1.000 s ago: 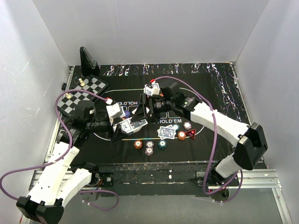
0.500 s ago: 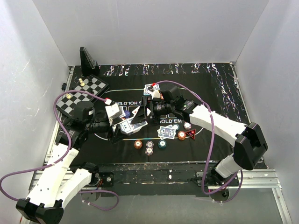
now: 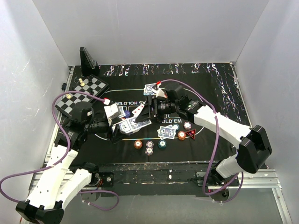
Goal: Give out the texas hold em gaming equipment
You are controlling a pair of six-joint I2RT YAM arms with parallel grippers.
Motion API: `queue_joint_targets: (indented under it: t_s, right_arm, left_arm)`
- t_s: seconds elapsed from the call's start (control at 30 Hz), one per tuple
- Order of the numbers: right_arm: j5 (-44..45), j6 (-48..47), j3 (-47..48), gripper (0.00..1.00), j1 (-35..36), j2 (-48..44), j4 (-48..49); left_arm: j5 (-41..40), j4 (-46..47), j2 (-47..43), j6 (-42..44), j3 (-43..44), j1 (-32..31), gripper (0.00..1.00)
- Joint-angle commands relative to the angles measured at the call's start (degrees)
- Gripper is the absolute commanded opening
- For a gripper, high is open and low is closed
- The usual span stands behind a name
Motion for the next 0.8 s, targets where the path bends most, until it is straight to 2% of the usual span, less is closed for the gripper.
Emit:
queue_joint_targets:
  t_s: [0.0,0.43,0.77]
  right_arm:
    - [-0.58,-0.64,-0.45,0.73,-0.83,-2.27,-0.65]
    - [-0.93,-1.34,2.1,0.7,-1.88,-3.23,-3.03]
    - [-1.45,-1.52,1.4,0.61,-4.08,-5.08,-3.91]
  left_arm:
    - [1.54,2.24,-0.9,-0.37,1.38,0.42,0.0]
    - [2.07,3.73,-1.07,-1.51,0.51,0.51,0.0]
    - [2.42,3.3,-1.33,-1.07,0.77,0.77,0.0]
